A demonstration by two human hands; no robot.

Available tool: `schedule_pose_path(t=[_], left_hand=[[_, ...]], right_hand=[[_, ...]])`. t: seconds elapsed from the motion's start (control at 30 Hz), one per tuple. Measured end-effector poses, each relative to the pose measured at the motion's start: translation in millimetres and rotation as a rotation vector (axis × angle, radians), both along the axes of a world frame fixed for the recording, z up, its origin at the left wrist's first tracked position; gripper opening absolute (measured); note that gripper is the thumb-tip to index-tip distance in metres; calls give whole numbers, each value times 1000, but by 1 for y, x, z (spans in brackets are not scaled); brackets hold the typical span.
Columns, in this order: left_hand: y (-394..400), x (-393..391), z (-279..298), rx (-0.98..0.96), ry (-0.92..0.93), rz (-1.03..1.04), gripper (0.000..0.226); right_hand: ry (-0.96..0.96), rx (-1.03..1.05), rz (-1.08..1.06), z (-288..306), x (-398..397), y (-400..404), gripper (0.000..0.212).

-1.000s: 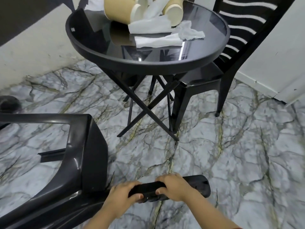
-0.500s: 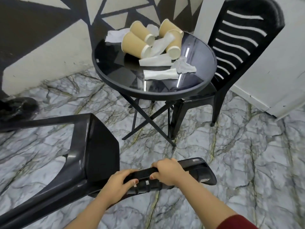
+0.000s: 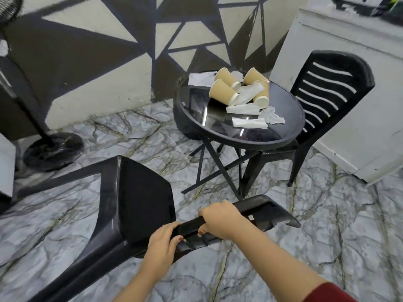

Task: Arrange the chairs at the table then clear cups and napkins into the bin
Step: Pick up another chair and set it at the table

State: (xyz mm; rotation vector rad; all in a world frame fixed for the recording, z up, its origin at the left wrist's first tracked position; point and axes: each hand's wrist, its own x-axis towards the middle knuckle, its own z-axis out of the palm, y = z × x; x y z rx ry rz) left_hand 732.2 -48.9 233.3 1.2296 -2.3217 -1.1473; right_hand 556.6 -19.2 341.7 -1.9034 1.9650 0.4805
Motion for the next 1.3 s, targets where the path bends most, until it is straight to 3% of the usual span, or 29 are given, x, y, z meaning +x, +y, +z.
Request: schedule_pose_path(t=[0.13,0.27,0.37,0.47,0.53,0.6,0.73,0.83,1.03,1.3], left_hand=[[-5,44,9,-58,36,86,30],[-8,85,21,-95,64,133,54],[-8,111,23,-78,101,170,62],[-5,130,21,-64,130,209,54],[-5,139,22,-61,138,202,49],[-6,148,25,-70,149,193,49],[-12,169,32,-64,116,112,25],[-16,185,39,-108,129,21,28],[-21,163,114,-145,234,-189,36],[-36,201,159,-134,388,-122,29]], right_hand=[[93,-23,-28,39,35,-7,36],[255,-194,-131,85,45,13,47],[160,-335,-199,109,43,42,42],[-292,-472,-403,107,54,64,26],[-457,-556,-464,98,66,71,22],[-496,-621,-464,91,79,74,23],[-526,-641,-454,92,99,72,19],[-536,-650,-432,99,114,66,22],[-568,-648,-388,117,156,42,29],[-631,-642,-335,138,216,14,35]])
